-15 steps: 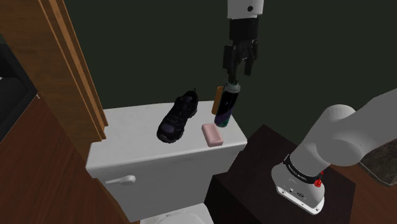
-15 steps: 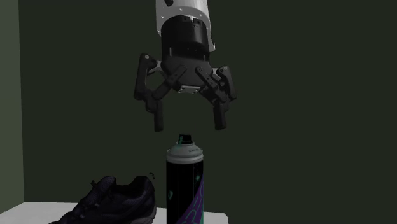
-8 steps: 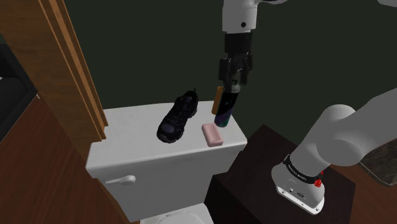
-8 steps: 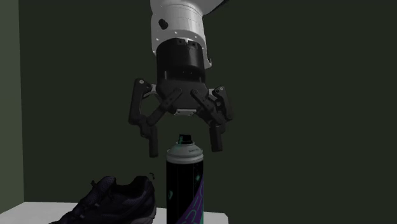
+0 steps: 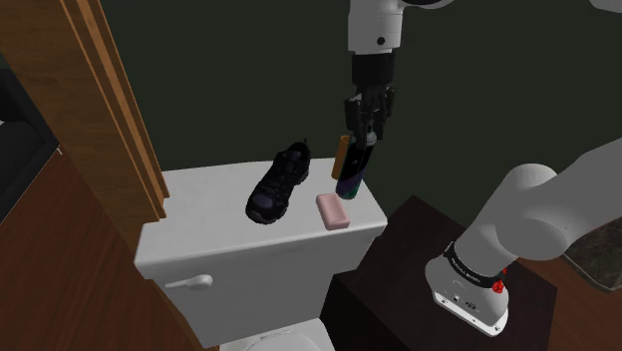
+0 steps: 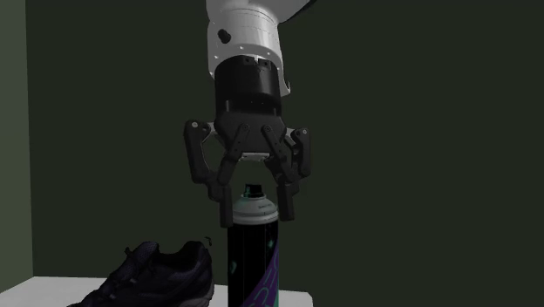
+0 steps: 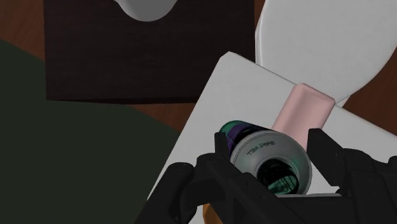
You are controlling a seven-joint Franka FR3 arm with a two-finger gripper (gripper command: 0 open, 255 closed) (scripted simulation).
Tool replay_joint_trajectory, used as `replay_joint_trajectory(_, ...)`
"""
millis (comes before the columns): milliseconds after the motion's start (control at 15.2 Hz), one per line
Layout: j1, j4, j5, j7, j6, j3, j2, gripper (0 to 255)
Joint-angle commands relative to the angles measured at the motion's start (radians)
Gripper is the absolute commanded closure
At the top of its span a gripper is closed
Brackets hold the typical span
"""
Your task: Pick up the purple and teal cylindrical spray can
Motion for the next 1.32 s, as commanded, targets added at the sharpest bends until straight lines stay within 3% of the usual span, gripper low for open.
replay_joint_trajectory(0,0.000,-0.001,0.000,0.000,0.000,0.000,0.001,255)
replay_joint_trajectory(1254,-0.004,0.229,-0.007,0.027,-0.197,-0.013,0.033,255)
